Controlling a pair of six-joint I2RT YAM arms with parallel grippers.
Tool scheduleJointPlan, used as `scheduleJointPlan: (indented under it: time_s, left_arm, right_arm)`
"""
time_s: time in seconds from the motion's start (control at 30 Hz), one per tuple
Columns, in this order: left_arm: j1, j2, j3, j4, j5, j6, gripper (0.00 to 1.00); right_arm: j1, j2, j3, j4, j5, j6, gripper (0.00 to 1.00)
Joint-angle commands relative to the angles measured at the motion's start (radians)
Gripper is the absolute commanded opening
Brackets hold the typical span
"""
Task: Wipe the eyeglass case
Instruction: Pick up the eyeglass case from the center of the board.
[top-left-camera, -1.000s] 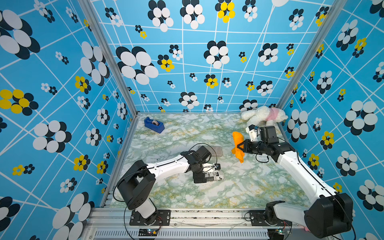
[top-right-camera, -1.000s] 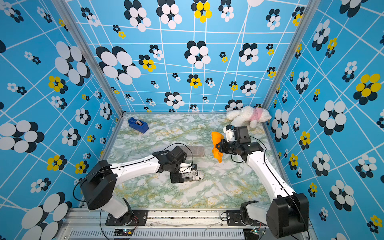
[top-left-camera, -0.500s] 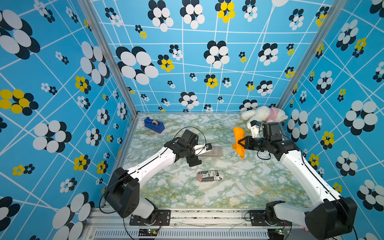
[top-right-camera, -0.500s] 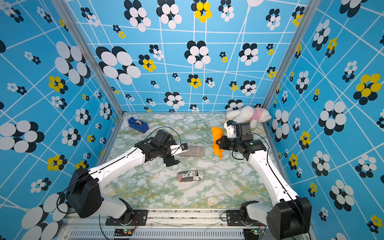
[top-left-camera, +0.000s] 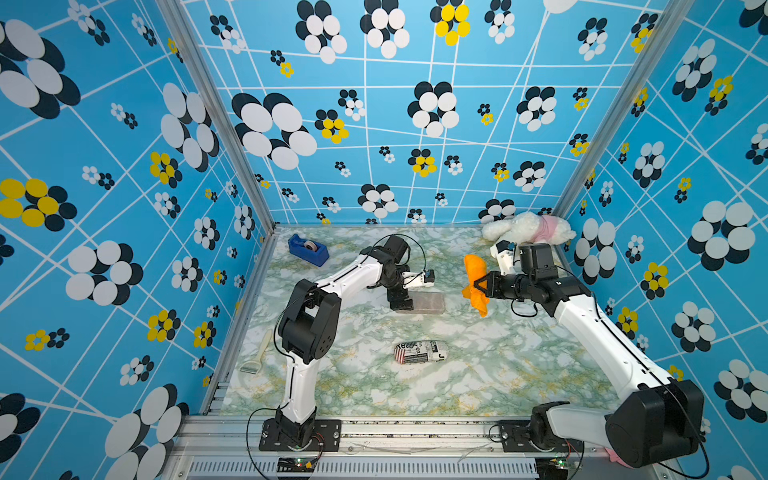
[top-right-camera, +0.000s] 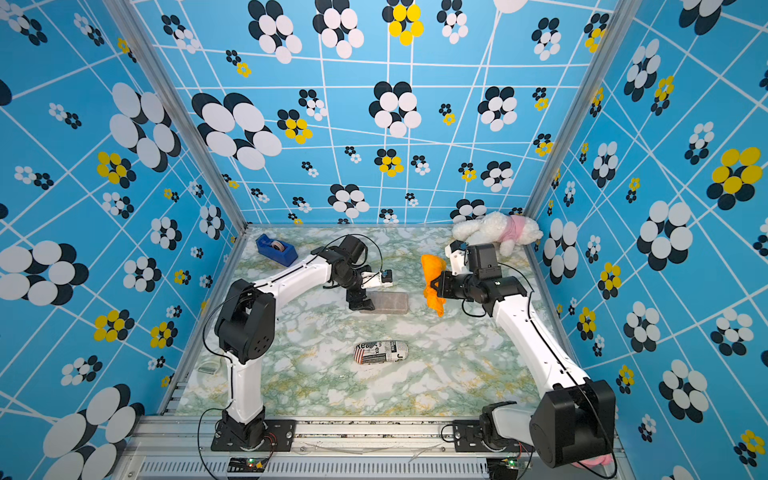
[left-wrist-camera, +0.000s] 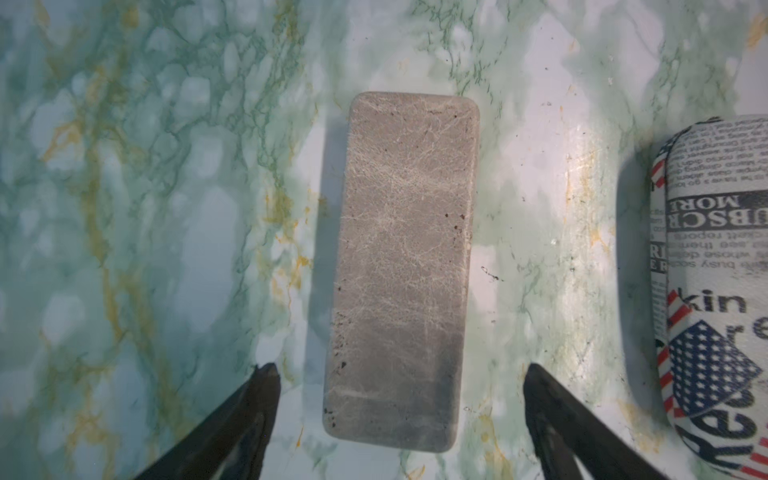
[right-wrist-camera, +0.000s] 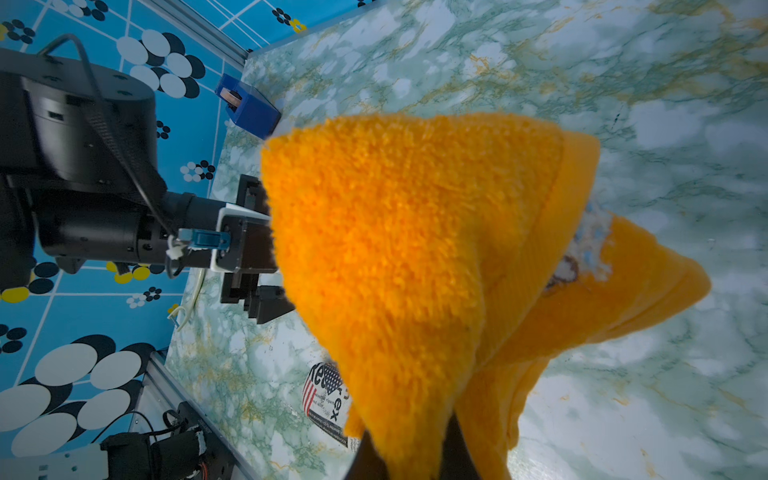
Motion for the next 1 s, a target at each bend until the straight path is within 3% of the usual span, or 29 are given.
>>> scheduleJointPlan:
  time_s: [0.0,0.37,0.57,0.97]
  left_arm:
    - [0.013,0.045,0.045,-0.060,0.032,0.034,0.92]
    - [0.025,0.093,0.015,-0.018,0.030,0.030,0.91]
    - [0.020,0.078,-0.034,0.047,0.010,0.013,0.84]
    - [0.003,0.114,-0.009,-0.013,-0.046,0.028,0.79]
  right_arm:
    - [0.001,0.024,0.012,-0.016,-0.001,-0.029,0.00]
    - [0.001,0.065,0.019,0.001,-0.009,-0.028,0.00]
    - [0.001,0.070,0.017,0.004,-0.010,-0.024,0.00]
    - [0.002,0.083,0.024,0.006,-0.012,-0.021,0.00]
